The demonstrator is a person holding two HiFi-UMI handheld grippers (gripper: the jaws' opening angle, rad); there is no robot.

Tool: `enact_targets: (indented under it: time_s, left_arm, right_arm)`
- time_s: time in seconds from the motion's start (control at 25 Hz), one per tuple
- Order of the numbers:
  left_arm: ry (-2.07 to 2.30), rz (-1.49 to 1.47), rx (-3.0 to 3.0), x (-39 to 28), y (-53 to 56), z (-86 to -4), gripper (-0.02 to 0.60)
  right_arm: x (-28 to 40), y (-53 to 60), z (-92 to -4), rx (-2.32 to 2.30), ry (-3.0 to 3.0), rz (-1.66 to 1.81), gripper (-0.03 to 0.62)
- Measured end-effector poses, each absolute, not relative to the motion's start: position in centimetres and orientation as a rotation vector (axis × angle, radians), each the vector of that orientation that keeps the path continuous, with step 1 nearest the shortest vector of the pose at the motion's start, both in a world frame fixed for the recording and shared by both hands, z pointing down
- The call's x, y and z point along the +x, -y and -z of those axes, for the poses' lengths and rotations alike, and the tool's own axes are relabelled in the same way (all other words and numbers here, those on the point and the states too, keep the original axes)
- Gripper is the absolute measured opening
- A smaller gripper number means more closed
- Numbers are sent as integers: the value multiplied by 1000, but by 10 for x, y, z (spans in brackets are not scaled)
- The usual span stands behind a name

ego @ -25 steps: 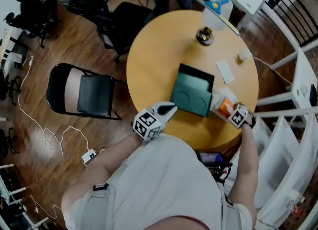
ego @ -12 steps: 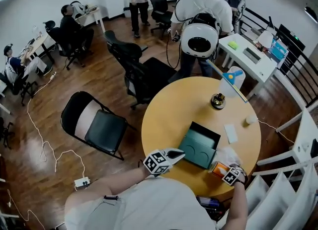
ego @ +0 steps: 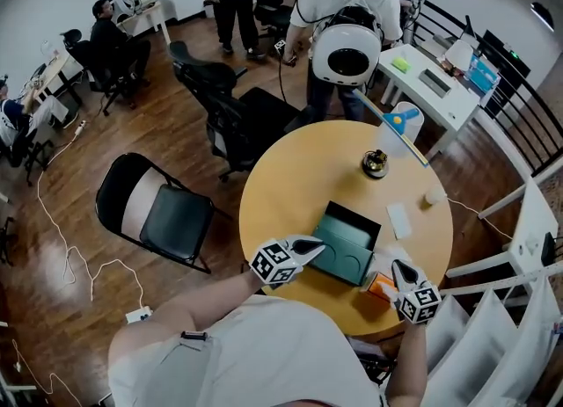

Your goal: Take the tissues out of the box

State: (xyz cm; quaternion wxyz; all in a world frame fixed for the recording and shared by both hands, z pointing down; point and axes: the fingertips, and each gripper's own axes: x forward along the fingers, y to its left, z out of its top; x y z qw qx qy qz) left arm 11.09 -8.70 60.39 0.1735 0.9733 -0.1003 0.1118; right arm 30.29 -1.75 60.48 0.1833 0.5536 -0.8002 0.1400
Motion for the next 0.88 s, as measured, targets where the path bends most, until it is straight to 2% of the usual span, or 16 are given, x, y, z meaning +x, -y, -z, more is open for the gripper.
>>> enact_targets:
  time_s: [0.28, 0.88]
  left_arm:
    - [234, -342, 2772, 113, 79, -602, 0]
    - [242, -274, 2774, 108, 86, -590, 0]
  right_arm:
    - [234, 24, -614, 1387, 2550, -525, 0]
    - [211, 29, -586, 1283, 2686, -413, 0]
